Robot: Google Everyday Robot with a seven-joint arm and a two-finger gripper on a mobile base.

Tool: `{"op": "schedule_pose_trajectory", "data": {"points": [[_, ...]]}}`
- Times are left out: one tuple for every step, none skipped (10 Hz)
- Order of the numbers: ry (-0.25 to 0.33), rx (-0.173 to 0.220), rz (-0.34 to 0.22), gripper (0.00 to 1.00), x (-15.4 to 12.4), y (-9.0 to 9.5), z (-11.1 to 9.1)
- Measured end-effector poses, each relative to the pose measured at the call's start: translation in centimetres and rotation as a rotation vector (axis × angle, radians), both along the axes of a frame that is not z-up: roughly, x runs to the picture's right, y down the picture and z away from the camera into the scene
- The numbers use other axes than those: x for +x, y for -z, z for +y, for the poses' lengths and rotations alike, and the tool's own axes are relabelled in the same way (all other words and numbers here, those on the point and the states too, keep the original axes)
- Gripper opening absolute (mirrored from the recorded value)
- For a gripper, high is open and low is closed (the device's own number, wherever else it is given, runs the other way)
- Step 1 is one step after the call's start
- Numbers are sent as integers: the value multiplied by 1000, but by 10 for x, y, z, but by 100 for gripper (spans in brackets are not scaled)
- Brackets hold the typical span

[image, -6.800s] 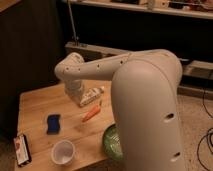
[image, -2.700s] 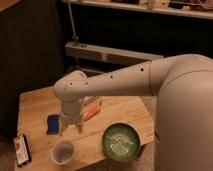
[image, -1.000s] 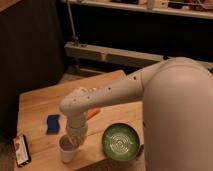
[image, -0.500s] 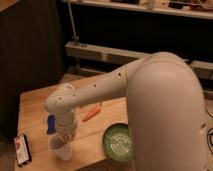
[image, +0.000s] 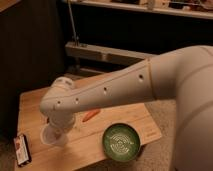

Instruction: Pick up the ceramic cup

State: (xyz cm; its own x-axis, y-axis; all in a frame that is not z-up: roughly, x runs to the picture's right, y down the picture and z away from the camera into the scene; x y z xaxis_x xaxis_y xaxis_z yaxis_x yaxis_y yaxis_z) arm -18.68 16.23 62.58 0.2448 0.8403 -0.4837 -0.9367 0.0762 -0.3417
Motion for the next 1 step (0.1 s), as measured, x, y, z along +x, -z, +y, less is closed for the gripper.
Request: {"op": "schedule_pose_trajectory", "data": {"points": [[-44,63,-26,0,8,0,-14]]}}
